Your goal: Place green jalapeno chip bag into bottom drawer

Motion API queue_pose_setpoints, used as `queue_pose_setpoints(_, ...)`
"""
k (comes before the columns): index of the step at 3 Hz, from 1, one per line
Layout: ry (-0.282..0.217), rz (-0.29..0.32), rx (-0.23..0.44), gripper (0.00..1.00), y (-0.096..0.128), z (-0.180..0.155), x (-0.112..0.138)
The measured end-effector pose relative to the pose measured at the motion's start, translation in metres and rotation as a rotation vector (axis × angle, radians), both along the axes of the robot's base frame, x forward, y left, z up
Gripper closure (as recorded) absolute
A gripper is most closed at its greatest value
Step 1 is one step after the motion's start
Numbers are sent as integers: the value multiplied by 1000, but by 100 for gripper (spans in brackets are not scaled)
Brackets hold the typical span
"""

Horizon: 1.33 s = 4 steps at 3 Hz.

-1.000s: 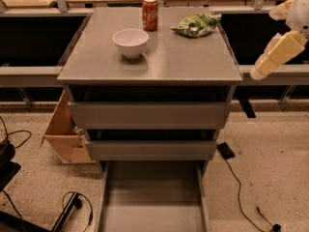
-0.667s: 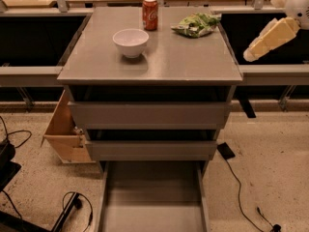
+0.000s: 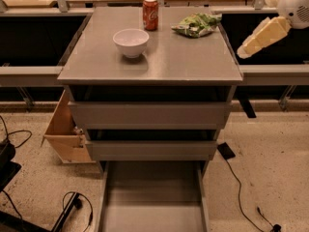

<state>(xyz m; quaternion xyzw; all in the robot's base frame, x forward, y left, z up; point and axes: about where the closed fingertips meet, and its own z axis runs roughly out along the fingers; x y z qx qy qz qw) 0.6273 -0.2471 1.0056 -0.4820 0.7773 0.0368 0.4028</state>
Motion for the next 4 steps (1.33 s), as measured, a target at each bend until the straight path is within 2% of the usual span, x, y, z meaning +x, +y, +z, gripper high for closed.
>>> queue_pose_setpoints(1,-49,13,88,0,19,-5,64)
queue_pose_setpoints(2,-89,13,152,0,35,-8,112)
queue_pose_setpoints(3,-113,-10,160,0,63,-24,170)
queue_pose_setpoints(4,-117,-75,157,0,74,-43,210)
